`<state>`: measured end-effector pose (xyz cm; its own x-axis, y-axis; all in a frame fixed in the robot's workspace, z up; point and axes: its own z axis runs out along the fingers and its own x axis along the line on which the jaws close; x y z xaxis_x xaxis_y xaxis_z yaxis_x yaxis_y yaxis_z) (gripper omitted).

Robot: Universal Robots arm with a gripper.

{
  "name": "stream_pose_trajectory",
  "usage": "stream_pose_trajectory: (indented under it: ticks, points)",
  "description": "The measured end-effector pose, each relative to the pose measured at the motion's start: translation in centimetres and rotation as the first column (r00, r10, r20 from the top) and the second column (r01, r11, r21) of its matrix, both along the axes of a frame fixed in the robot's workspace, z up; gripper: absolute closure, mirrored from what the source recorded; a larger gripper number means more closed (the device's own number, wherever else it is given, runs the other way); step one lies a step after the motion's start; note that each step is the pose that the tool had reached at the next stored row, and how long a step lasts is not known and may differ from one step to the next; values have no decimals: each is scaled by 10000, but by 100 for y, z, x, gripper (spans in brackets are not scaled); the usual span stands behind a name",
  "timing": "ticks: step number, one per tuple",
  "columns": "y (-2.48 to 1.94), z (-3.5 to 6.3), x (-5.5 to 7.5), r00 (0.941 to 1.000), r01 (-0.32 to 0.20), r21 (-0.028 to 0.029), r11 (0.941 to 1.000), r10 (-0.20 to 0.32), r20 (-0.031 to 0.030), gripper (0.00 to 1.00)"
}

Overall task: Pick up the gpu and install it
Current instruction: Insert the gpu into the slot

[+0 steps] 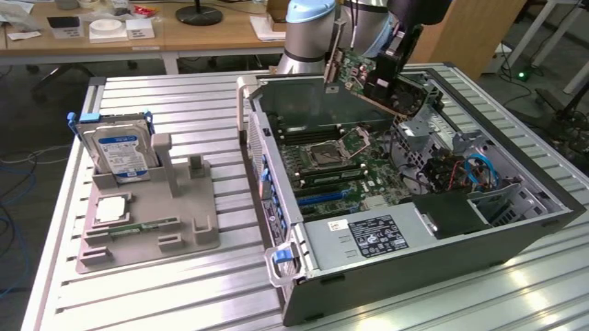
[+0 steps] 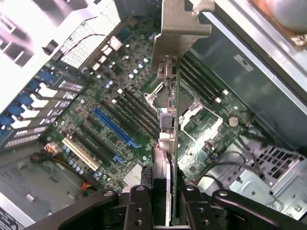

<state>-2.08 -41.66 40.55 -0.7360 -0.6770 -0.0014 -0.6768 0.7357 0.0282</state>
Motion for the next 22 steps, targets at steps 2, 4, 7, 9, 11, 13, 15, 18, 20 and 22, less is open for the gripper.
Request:
stream_pose_trajectory:
  ticks: [2,4,7,9,11,13,15,18,20,22]
  points:
    - [0,0,0,9994,-336,0,9994,336,0,73]
    - [0,0,0,9978,-670,0,9978,670,0,73]
    - [0,0,0,9932,-1162,0,9932,1162,0,73]
    - [0,0,0,9890,-1482,0,9890,1482,0,73]
    - [0,0,0,9838,-1793,0,9838,1793,0,73]
    - [0,0,0,9774,-2113,0,9774,2113,0,73]
    - [0,0,0,9702,-2422,-1,9702,2422,0,73]
    - [0,0,0,9575,-2883,-1,9575,2883,0,73]
    - [0,0,0,9481,-3180,-1,9481,3180,0,73]
    - [0,0,0,9372,-3488,-1,9372,3488,-1,73]
